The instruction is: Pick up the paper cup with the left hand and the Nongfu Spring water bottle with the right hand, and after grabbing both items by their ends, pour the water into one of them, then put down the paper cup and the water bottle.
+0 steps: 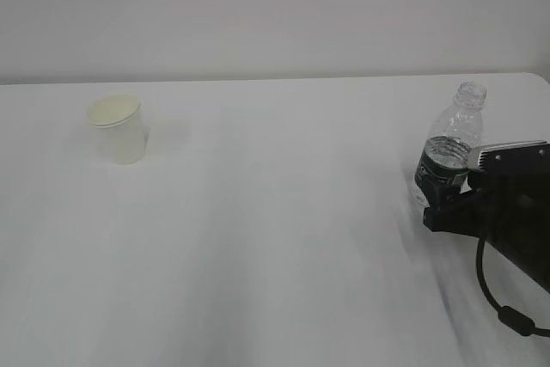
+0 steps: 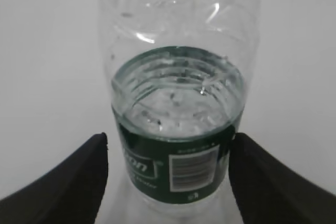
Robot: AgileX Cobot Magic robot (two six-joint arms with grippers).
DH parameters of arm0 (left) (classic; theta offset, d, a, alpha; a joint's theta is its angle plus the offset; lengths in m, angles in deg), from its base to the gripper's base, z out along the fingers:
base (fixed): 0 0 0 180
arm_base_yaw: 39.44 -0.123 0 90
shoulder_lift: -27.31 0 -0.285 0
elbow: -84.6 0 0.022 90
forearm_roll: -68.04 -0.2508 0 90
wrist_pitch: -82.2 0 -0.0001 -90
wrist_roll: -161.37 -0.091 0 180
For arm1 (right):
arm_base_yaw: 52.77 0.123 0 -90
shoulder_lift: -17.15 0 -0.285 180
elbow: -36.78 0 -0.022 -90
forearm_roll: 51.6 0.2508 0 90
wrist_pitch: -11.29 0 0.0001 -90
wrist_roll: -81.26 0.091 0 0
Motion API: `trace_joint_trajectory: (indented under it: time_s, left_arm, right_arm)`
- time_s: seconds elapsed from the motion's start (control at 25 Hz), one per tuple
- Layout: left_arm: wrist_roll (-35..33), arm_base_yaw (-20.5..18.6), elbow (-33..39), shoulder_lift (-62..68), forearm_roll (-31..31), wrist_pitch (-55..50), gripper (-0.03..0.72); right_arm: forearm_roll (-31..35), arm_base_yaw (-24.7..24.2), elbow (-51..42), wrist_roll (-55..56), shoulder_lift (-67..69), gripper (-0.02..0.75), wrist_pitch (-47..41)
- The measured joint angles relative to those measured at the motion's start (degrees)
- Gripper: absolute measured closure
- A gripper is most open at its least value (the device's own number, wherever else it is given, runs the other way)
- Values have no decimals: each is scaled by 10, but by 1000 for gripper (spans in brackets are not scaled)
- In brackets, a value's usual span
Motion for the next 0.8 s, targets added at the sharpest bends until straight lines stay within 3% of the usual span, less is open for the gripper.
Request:
trace_joint_trajectory:
  time_s: [0.8]
  left_arm:
    - [0,0,0,14,-1,13,101]
  right_arm:
    - [7,0,62,-1,31,202,0]
